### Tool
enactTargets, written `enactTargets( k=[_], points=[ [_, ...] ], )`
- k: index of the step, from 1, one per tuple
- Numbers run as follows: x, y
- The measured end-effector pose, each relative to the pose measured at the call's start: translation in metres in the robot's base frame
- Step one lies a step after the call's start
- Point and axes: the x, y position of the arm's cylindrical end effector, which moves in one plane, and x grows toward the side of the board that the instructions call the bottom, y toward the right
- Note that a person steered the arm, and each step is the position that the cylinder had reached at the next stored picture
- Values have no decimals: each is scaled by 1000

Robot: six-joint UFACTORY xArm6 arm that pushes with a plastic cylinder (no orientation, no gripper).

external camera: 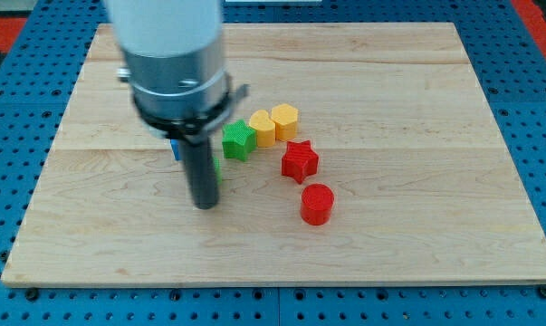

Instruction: Separate the green blocks and yellow blocks

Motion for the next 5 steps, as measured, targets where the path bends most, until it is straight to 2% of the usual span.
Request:
enactTargets(
  k=[1,2,3,4,5],
  points=[
    [-39,12],
    [-48,30],
    [-51,92],
    [-58,87],
    [-75,44]
  ],
)
